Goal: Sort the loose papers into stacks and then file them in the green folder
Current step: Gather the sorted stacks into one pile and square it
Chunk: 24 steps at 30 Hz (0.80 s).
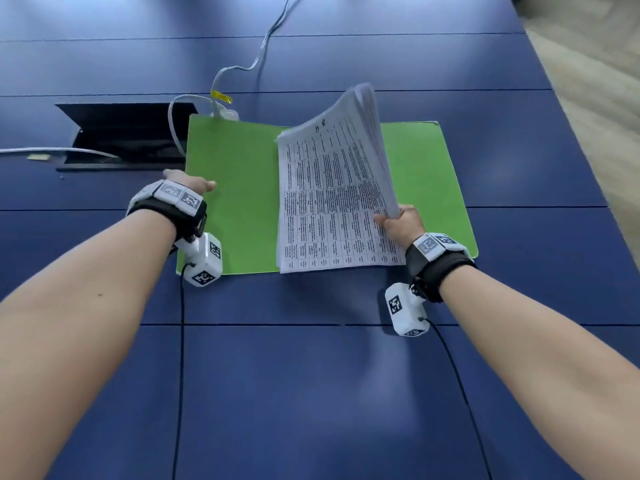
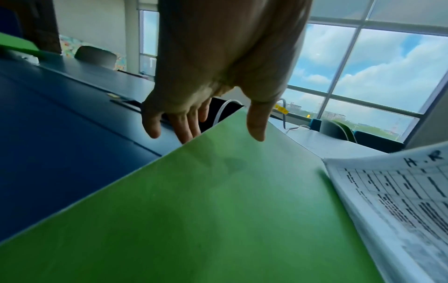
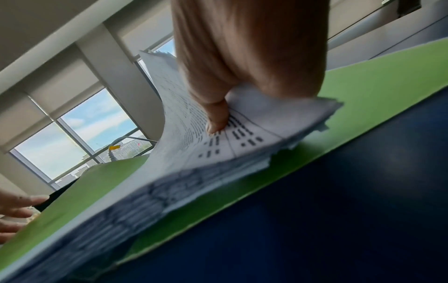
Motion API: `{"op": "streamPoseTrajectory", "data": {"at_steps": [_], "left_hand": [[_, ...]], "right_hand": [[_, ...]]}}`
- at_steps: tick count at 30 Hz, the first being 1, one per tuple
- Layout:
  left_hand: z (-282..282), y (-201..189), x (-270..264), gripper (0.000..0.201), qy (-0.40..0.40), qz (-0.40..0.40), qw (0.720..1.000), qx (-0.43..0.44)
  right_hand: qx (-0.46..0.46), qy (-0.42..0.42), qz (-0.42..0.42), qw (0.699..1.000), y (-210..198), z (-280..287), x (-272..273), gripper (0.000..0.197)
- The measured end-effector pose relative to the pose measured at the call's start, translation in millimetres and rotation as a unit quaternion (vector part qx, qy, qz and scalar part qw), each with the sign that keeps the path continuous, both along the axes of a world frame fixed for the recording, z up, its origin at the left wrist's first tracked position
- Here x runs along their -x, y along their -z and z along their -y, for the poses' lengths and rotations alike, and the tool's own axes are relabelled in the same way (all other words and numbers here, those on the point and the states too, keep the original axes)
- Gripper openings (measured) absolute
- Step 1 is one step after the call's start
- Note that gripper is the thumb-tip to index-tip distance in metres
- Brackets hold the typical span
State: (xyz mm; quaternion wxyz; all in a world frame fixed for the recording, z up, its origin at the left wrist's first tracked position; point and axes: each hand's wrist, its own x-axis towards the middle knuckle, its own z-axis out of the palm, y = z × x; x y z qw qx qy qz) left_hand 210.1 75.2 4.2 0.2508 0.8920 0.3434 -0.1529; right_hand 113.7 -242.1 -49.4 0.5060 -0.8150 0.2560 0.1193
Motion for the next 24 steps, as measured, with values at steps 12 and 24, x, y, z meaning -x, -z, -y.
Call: {"op": "streamPoseTrajectory", "data": {"at_steps": [12,24], "left_hand": [[-23,19,79,0.036,0.038,0.034,0.999,0.016],[-90,27,189,0.032,0.033,0.041,0.999,0.001]], "right_hand": [[-0.014,-0.007,-0.058,0.998,-2,-4,59,0.026],[-0.049,-0.049,-0.121,0.99,13,-63,170,0.034]]}}
